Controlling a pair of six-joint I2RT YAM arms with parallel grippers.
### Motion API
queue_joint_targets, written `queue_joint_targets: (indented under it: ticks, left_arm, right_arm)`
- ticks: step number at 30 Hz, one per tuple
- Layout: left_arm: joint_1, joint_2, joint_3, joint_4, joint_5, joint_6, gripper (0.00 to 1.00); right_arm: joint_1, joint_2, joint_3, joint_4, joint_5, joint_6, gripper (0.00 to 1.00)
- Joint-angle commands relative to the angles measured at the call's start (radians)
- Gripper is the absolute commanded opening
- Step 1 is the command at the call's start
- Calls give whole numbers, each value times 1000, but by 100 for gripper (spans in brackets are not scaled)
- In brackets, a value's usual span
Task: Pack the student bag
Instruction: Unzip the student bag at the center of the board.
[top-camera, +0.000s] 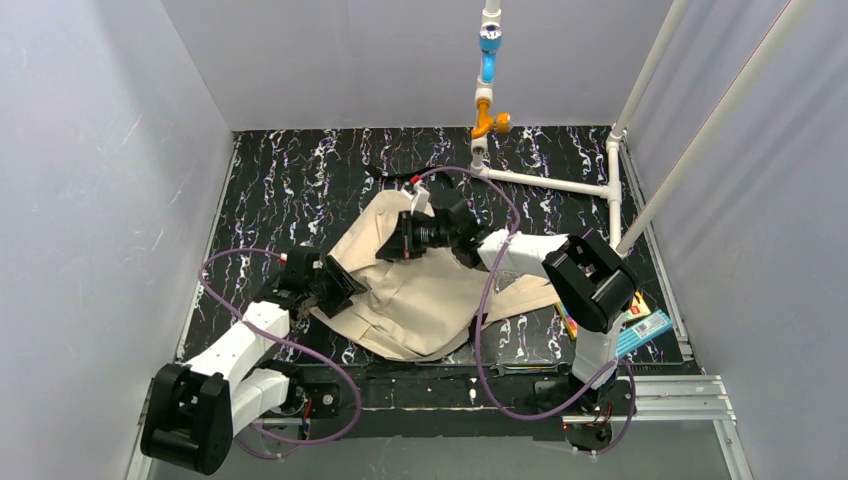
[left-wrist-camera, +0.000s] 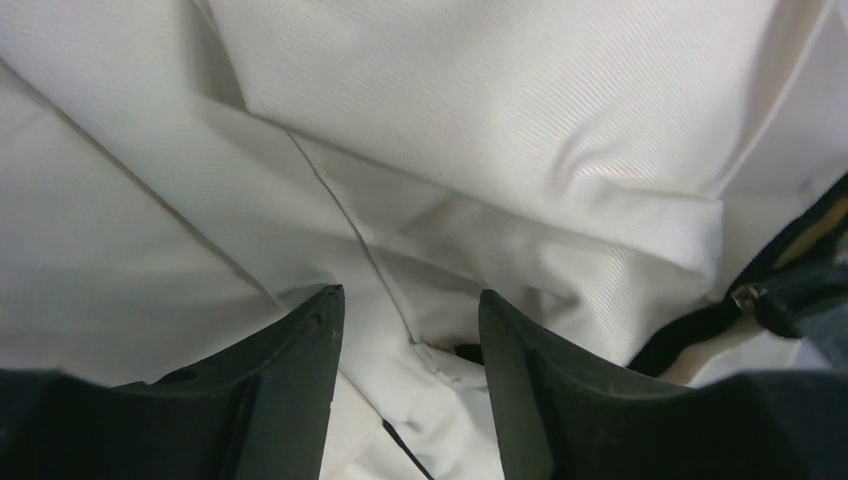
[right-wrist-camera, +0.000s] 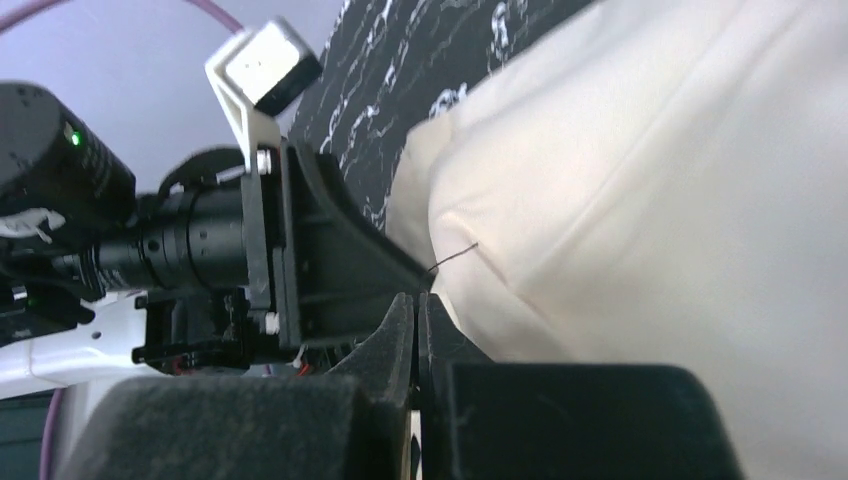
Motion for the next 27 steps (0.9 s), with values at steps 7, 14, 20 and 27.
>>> queue_joint_targets:
  ticks: [7,14,20,27]
  left_arm:
    - [7,-72,34,76,242,-163,59]
    - [-12,200,115,204,296,-182,46]
    - [-26,316,51,406,296,-236,32]
    - [-25,260,8,439,281,-220,38]
  right_arm:
    - [-65,105,228,-87,-88,-50,1]
    - [-49,65,213,-72,-67,42,1]
    - [77,32,23,234,11,299,1]
    - [87,9,-92,260,66,296,1]
